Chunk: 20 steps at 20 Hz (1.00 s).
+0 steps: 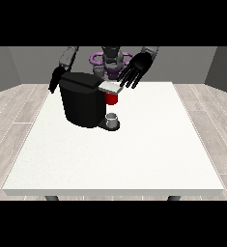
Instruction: Insert the coffee pod into the coffee machine and close the lid
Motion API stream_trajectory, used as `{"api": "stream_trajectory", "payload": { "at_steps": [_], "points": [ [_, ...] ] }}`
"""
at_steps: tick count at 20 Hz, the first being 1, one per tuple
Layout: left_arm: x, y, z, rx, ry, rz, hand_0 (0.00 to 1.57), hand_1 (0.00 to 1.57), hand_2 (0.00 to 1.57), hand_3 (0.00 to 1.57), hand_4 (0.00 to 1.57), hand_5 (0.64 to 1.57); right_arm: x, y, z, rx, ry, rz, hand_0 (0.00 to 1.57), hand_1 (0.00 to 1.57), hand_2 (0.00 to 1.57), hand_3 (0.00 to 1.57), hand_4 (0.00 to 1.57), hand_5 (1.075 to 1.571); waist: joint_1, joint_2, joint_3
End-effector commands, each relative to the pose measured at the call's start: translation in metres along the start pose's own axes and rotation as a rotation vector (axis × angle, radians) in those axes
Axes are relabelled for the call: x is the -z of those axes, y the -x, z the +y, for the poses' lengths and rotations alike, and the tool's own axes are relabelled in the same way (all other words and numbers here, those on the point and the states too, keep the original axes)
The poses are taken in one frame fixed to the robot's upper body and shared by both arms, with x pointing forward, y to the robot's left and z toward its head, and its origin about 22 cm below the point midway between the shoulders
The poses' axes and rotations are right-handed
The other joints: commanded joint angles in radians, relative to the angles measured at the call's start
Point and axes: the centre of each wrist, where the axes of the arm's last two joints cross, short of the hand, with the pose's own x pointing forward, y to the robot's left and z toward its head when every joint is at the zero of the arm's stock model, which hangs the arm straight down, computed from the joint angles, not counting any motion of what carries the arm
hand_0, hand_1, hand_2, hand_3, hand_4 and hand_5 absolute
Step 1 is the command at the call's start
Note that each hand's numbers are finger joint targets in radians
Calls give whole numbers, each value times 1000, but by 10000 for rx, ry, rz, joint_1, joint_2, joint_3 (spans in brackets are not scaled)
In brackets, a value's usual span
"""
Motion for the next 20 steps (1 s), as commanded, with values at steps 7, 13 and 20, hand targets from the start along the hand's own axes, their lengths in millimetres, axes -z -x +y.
{"api": "stream_trajectory", "payload": {
  "at_steps": [7, 13, 20],
  "points": [
    [-40, 32, -152, -8146, -339, 169, 0, 0, 0, 0, 467, 1571, -46, 58, -23, 224, 725, 1852, 0, 0, 0, 0, 0, 1571, 1650, -2761, -42],
    [-87, 25, -252, -10911, 475, 1458, 0, 0, 0, 0, 419, 1571, -45, 42, -13, 1099, -609, 951, 0, 0, 0, 0, 0, 1571, 2478, -4272, -14],
    [-124, 45, -271, -11395, 1002, 2144, 0, 0, 0, 0, 386, 1571, -24, 1, -22, 286, -1307, 112, 0, 0, 0, 0, 154, 1571, 3099, -4892, -9]
  ]
}}
